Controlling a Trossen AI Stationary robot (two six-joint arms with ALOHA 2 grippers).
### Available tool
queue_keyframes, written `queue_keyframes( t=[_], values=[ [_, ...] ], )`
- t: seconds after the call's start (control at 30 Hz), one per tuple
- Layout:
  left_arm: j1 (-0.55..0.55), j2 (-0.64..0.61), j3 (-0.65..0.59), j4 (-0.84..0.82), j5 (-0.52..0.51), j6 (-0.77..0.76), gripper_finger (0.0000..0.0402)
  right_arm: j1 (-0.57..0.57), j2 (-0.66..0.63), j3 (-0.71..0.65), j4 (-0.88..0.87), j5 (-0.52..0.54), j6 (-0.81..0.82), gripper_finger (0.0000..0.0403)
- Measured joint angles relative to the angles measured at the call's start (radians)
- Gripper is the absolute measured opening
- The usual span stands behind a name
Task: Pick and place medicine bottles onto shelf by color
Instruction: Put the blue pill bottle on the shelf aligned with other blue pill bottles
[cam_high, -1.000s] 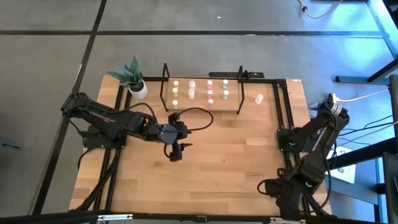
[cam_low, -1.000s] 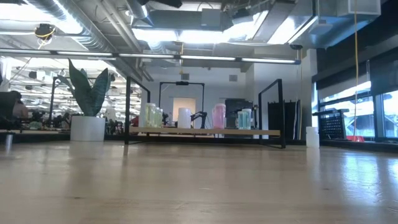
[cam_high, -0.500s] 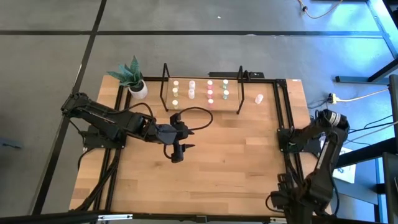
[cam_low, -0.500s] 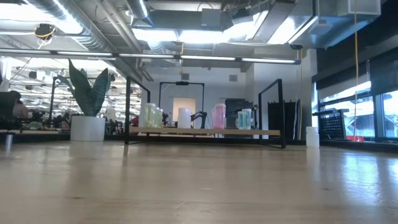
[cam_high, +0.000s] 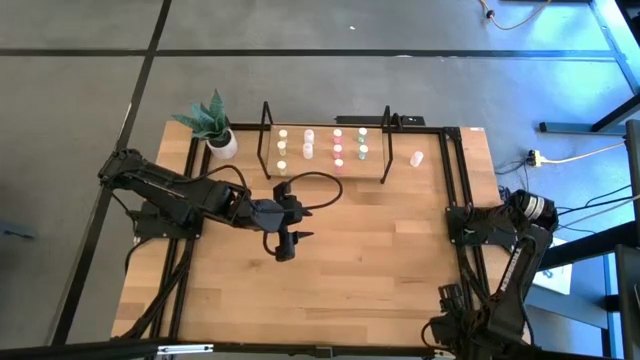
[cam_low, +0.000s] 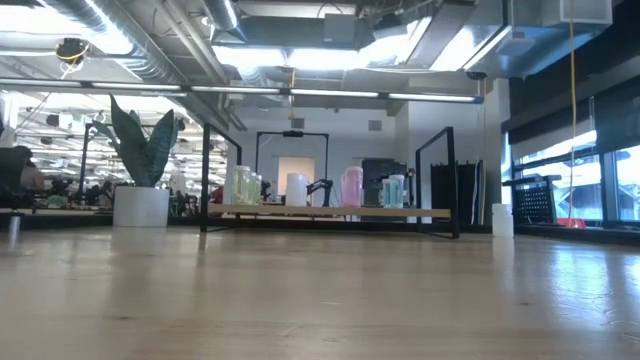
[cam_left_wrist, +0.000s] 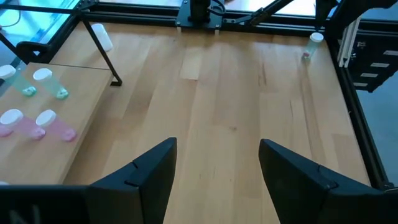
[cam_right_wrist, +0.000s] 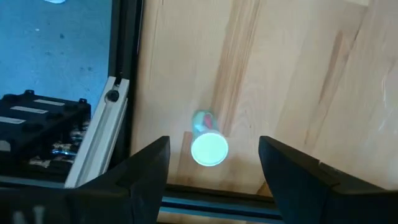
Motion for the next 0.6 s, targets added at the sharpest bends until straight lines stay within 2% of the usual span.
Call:
queue_keyframes(
  t=[0.43, 0.6],
  values=[
    [-0.007, 0.000, 0.000, 0.002, 0.000, 0.002, 0.0221, 0.000, 0.049, -0.009, 0.021, -0.007, -0.106, 0.0248],
    [-0.031, 0.000, 0.000, 0.010, 0.055, 0.028, 0.0221, 0.000, 0.050, -0.059, 0.029, -0.088, -0.096, 0.0248]
  ],
)
